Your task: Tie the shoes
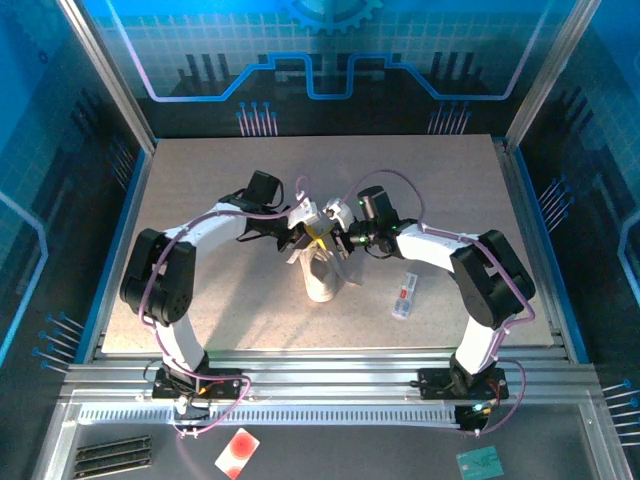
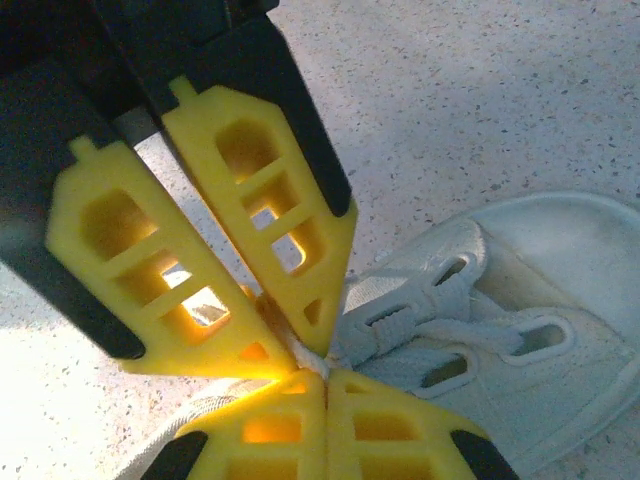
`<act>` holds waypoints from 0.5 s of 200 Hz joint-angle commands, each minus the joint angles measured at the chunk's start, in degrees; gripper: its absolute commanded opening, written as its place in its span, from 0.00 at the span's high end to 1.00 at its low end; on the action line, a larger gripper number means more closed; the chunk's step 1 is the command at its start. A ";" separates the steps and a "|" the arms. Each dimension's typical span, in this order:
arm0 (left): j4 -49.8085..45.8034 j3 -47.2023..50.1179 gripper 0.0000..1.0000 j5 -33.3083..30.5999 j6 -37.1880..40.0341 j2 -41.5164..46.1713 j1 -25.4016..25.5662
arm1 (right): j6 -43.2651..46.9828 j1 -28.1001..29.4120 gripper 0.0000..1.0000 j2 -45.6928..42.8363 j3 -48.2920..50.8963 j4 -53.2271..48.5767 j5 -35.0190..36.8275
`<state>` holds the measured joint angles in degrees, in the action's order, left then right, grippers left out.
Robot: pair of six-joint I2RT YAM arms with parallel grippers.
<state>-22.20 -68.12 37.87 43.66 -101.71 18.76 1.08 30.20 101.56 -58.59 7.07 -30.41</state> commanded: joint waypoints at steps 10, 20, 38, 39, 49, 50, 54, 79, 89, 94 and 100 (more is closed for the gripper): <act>-1.84 -1.42 1.00 -5.14 1.80 -1.19 1.77 | -0.99 -0.49 0.94 -3.05 1.93 2.14 -2.98; -1.22 -0.79 1.00 -7.50 1.64 -0.59 2.42 | -1.08 -0.58 0.89 -3.46 2.28 2.24 -3.51; 1.06 1.35 1.00 -12.03 1.60 1.26 3.69 | -2.38 -1.13 0.71 -4.45 3.31 3.13 -4.70; 1.21 1.47 1.00 -12.21 1.56 1.43 3.76 | -2.52 -1.16 0.70 -4.53 3.40 3.22 -4.81; 2.53 2.68 1.00 -13.74 1.43 2.50 4.14 | -4.07 -1.81 0.65 -5.20 4.22 4.55 -6.07; 2.65 2.79 1.00 -13.85 1.39 2.62 4.16 | -4.25 -1.90 0.64 -5.26 4.29 4.72 -6.24; 3.08 3.16 1.00 -14.35 1.30 3.09 4.21 | -5.00 -2.15 0.64 -5.54 4.63 5.28 -6.79; 5.48 4.99 1.00 -15.84 0.74 5.18 4.53 | -8.02 -4.14 0.63 -6.63 5.98 7.38 -8.94; 5.63 4.93 1.00 -15.98 0.51 5.38 4.47 | -7.83 -4.46 0.63 -6.67 6.12 7.24 -8.79; 5.67 4.85 1.00 -15.98 0.40 5.41 4.52 | -7.50 -4.53 0.63 -6.41 5.97 6.69 -8.64; 5.77 4.84 1.00 -15.94 0.30 5.47 4.53 | -6.99 -4.55 0.63 -6.04 5.54 5.62 -8.08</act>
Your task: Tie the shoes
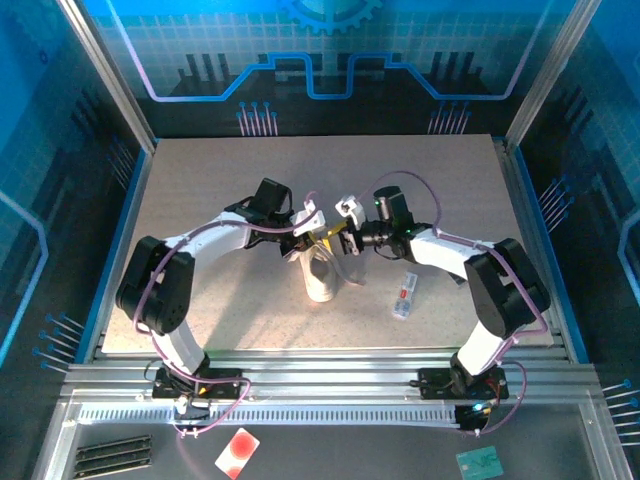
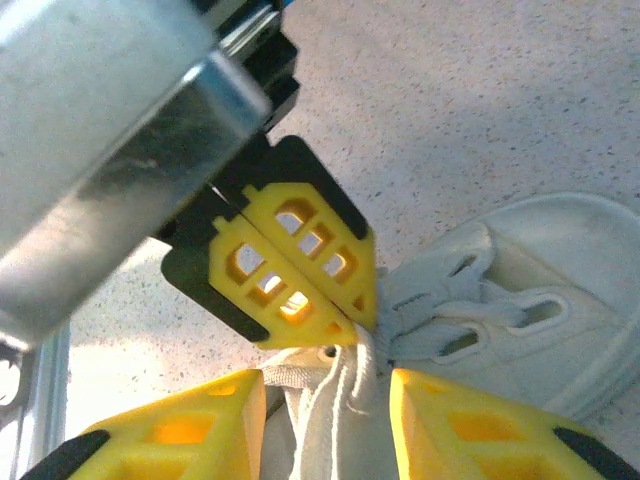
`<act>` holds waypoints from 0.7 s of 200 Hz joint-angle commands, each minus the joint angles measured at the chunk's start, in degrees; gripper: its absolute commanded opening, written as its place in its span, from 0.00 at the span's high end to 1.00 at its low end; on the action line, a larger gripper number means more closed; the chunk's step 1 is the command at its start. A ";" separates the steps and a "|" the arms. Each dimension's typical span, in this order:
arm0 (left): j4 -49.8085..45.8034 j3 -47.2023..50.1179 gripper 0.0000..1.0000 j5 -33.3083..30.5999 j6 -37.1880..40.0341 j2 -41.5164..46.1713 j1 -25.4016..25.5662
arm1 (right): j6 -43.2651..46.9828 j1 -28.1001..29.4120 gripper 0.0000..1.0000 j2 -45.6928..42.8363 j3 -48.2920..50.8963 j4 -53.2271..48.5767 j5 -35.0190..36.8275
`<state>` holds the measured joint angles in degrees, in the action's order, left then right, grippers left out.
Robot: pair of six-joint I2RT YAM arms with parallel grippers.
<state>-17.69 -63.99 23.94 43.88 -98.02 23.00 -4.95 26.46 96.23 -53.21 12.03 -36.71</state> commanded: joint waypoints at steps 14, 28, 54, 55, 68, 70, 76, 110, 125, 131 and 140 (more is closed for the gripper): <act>2.05 0.92 1.00 -1.65 -0.04 1.94 0.29 | 0.10 -0.94 0.63 1.01 -1.80 -2.39 -1.97; 2.91 1.38 1.00 -1.02 -0.11 2.12 0.24 | 0.35 -0.93 0.63 2.80 -3.43 -3.45 -2.83; 3.37 1.58 1.00 -0.66 -0.09 2.22 0.28 | 0.53 -0.90 0.63 5.69 -5.57 -3.67 -4.47; 3.37 1.58 1.00 -0.66 -0.05 2.22 0.24 | 0.50 -0.85 0.63 5.75 -5.67 -3.63 -4.49; 3.46 1.67 1.00 -0.48 -0.02 2.38 0.30 | 0.69 -0.69 0.63 6.70 -6.30 -3.70 -5.13; 3.46 1.67 1.00 -0.48 -0.02 2.43 0.27 | 0.72 -0.64 0.63 6.83 -6.36 -3.75 -5.26; 3.52 1.72 1.00 -0.42 -0.02 2.44 0.28 | 0.86 -0.60 0.63 7.23 -6.74 -3.94 -5.44; 4.24 2.20 1.00 -0.49 0.22 3.18 0.29 | 1.23 -0.18 0.60 9.30 -8.26 -5.18 -7.11; 4.42 2.20 1.00 -0.35 0.23 3.53 0.28 | 1.59 0.08 0.59 10.01 -8.94 -6.07 -7.40; 4.52 2.23 1.00 -0.30 0.18 3.70 0.29 | 1.85 0.17 0.59 10.36 -9.26 -6.38 -7.49; 4.68 2.20 1.00 -0.13 0.16 3.84 0.28 | 2.17 0.35 0.58 10.65 -9.62 -7.04 -7.57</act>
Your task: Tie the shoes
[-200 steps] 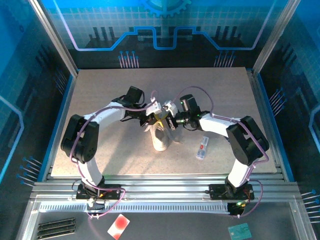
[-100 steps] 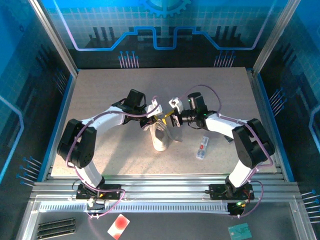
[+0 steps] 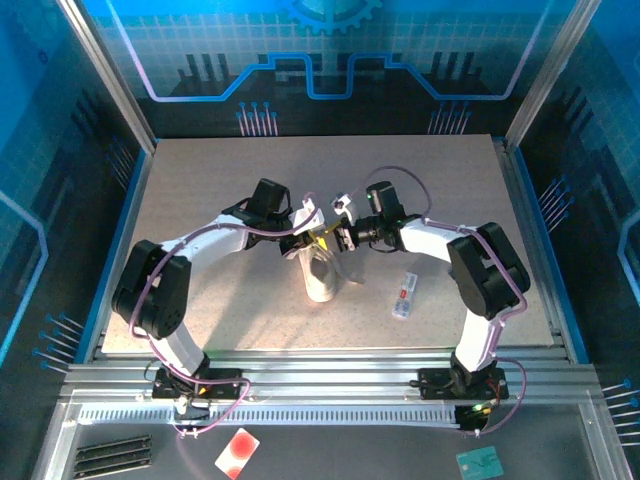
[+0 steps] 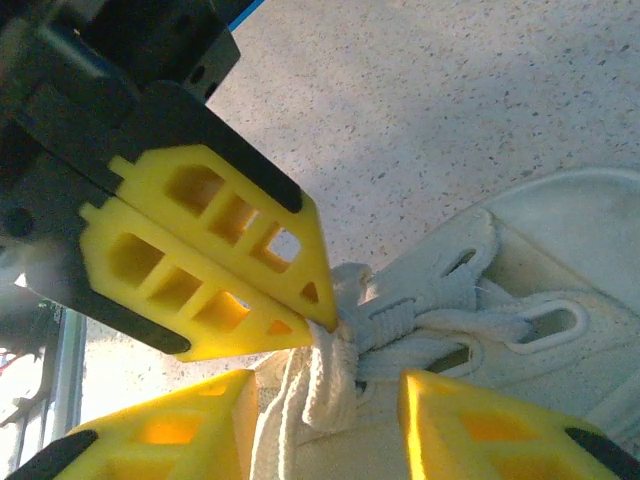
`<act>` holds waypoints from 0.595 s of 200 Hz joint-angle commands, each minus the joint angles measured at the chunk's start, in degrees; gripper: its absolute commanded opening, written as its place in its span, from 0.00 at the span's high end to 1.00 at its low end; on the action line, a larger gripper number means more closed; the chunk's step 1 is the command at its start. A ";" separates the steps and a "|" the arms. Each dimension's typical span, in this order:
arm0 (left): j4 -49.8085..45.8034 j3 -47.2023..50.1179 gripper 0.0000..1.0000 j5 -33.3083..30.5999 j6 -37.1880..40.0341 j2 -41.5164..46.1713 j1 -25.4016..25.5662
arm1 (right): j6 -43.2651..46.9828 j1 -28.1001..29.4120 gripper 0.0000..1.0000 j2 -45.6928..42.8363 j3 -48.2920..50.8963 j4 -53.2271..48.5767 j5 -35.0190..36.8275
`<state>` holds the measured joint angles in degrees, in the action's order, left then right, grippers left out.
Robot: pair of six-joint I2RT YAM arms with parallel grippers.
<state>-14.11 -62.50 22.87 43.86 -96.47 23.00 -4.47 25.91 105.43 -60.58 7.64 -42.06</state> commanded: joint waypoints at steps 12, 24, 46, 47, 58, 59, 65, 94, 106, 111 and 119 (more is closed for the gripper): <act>1.28 0.62 1.00 1.03 0.05 2.38 0.24 | 2.20 1.04 0.58 1.96 -2.76 -3.22 -2.06; 1.28 0.62 1.00 1.03 0.00 2.55 0.26 | 2.88 1.31 0.58 2.41 -3.29 -4.15 -1.98; 1.28 0.68 1.00 1.18 0.00 2.84 0.29 | 4.23 1.91 0.59 2.77 -3.93 -5.71 -0.82; 1.28 0.70 1.00 1.20 0.00 2.85 0.29 | 4.31 1.98 0.59 2.81 -3.98 -5.79 -0.74; 1.36 0.80 1.00 1.28 -0.17 3.03 0.28 | 4.81 2.23 0.61 2.93 -4.36 -6.53 -0.01; 1.36 0.80 1.00 1.29 -0.17 3.08 0.28 | 4.86 2.31 0.61 2.94 -4.37 -6.65 0.06; 1.45 0.89 1.00 1.30 -0.17 3.20 0.26 | 5.22 2.45 0.62 3.03 -4.67 -7.27 0.68; 1.37 1.31 1.00 1.45 -0.17 3.74 0.25 | 5.92 2.91 0.74 2.70 -4.58 -7.82 3.76; 1.27 1.48 1.00 1.51 -0.15 3.91 0.26 | 5.86 2.95 0.80 2.31 -4.14 -7.52 5.52; 1.28 1.57 1.00 1.49 -0.22 3.99 0.29 | 5.96 2.94 0.82 2.09 -3.96 -7.40 5.99; 1.19 1.76 1.00 1.52 -0.17 4.17 0.29 | 5.96 3.06 0.86 1.81 -3.70 -7.21 7.00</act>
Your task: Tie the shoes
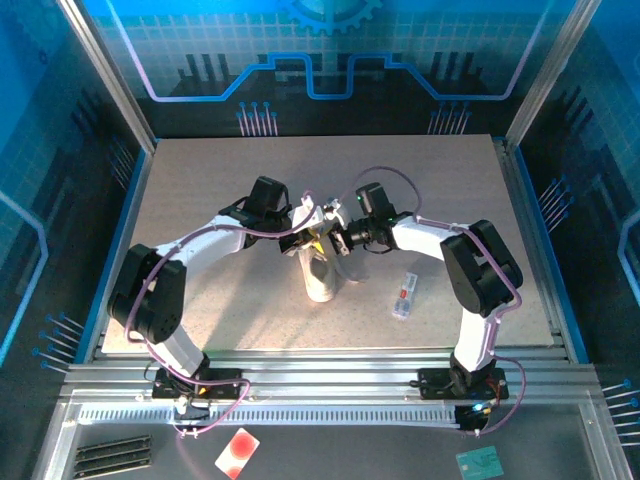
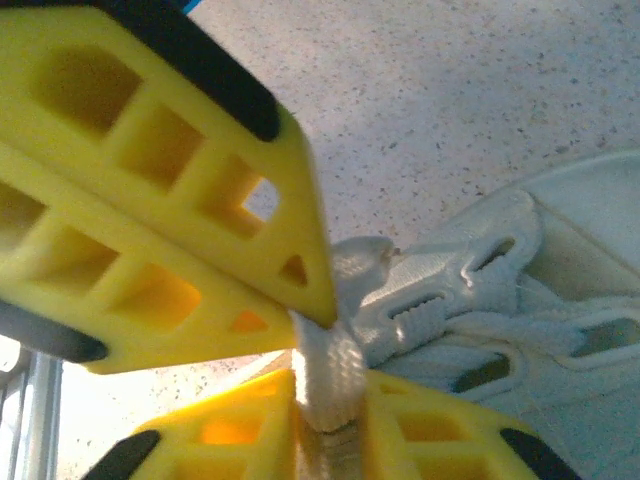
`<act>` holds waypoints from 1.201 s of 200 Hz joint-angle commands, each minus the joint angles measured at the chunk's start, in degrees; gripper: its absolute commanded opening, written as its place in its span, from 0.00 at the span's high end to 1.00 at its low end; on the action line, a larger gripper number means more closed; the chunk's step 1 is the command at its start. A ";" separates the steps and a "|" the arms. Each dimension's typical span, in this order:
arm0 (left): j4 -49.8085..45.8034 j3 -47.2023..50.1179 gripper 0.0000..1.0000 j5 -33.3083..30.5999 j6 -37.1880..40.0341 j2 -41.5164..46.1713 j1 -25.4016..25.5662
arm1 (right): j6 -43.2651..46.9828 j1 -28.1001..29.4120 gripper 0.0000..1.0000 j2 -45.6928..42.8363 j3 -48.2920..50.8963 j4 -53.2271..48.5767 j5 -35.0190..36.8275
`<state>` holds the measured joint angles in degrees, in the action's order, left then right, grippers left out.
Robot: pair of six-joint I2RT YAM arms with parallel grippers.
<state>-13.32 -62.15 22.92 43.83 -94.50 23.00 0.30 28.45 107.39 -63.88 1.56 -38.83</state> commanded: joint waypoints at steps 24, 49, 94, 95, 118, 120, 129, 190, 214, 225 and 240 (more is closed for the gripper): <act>0.23 2.07 1.00 2.10 -0.06 2.72 0.29 | 0.62 0.73 0.92 -1.27 0.53 0.01 7.36; 0.31 2.95 1.00 2.46 0.02 3.09 0.29 | -0.85 0.90 0.93 -2.80 2.66 3.82 9.01; 1.30 3.62 0.79 3.75 0.20 2.49 0.20 | -1.54 1.59 0.95 -3.37 4.29 6.70 8.26; 1.29 3.62 0.79 3.78 0.20 2.44 0.20 | -1.57 1.56 0.95 -3.40 4.33 6.70 8.21; 1.16 2.96 0.65 4.30 0.20 1.39 -0.22 | -1.74 2.03 0.95 -3.74 4.97 7.57 7.89; 1.12 2.92 0.64 4.32 0.20 1.31 -0.30 | -1.78 2.00 0.96 -3.72 4.99 7.69 7.93; 1.15 2.66 0.62 4.41 0.24 0.87 -0.49 | -1.91 2.11 0.96 -3.91 5.25 8.01 7.89; -1.96 0.20 0.67 6.01 2.19 -1.88 -1.21 | -2.53 2.13 0.95 -4.38 5.25 8.59 7.46; -1.26 0.26 0.73 5.91 1.97 -2.12 -1.21 | -2.63 2.07 0.95 -4.35 5.12 8.49 7.19; -0.47 0.62 0.77 5.74 1.70 -2.09 -1.23 | -2.67 1.97 0.95 -4.26 5.09 8.44 7.19; -0.06 0.63 0.85 5.31 1.69 -2.18 -1.27 | -2.73 1.97 0.95 -4.26 5.14 8.40 7.10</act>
<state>-13.39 -60.40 26.46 44.58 -96.05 22.13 -1.96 29.74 104.60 -59.00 8.69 -31.46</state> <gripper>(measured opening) 0.201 0.054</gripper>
